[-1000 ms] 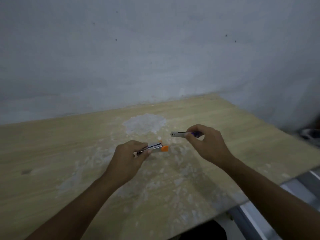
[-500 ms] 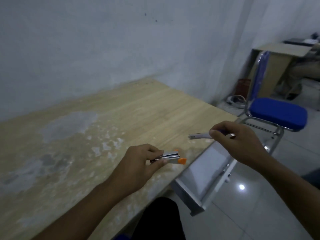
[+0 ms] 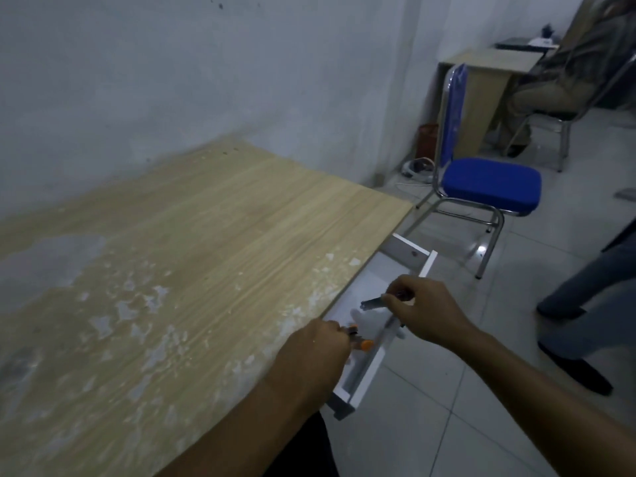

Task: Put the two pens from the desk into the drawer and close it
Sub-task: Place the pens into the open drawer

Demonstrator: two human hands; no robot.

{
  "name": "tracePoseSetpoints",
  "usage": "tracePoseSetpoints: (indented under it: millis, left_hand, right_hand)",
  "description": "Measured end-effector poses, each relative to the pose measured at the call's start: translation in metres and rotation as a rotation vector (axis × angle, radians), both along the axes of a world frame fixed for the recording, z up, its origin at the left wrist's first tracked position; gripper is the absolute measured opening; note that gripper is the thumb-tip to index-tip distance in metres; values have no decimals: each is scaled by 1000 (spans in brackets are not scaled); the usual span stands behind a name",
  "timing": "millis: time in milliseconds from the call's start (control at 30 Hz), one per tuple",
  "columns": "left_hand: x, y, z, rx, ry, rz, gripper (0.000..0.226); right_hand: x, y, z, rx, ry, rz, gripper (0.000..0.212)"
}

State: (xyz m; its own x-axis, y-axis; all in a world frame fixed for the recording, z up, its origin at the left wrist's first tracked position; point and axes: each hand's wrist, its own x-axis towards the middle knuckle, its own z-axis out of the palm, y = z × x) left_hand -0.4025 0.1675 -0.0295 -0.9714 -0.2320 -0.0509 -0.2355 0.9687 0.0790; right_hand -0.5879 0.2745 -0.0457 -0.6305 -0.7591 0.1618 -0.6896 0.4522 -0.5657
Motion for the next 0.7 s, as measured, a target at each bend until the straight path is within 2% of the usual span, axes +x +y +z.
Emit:
tracePoseSetpoints:
  millis: [167,300,467,600,700]
  left_hand:
    - [-13,9,-17,5,-112,55,29]
    - [-16,9,-26,17,-140,128,27]
    - [-21,11,-29,39,-135,185,34]
    - [-26,10,-25,109,-203,212,18]
    - [-28,6,-22,178,-221,245,13]
  right_hand:
    - [-2,-21,-19,8,4,-15,14]
    - [-4,-29,-27,1,79,-36,11]
    - [-4,-35,-30,257,198,10,13]
    - [-2,-44,-31,385,238,3,10]
    - [-1,-47,-32,403,237,-12,11]
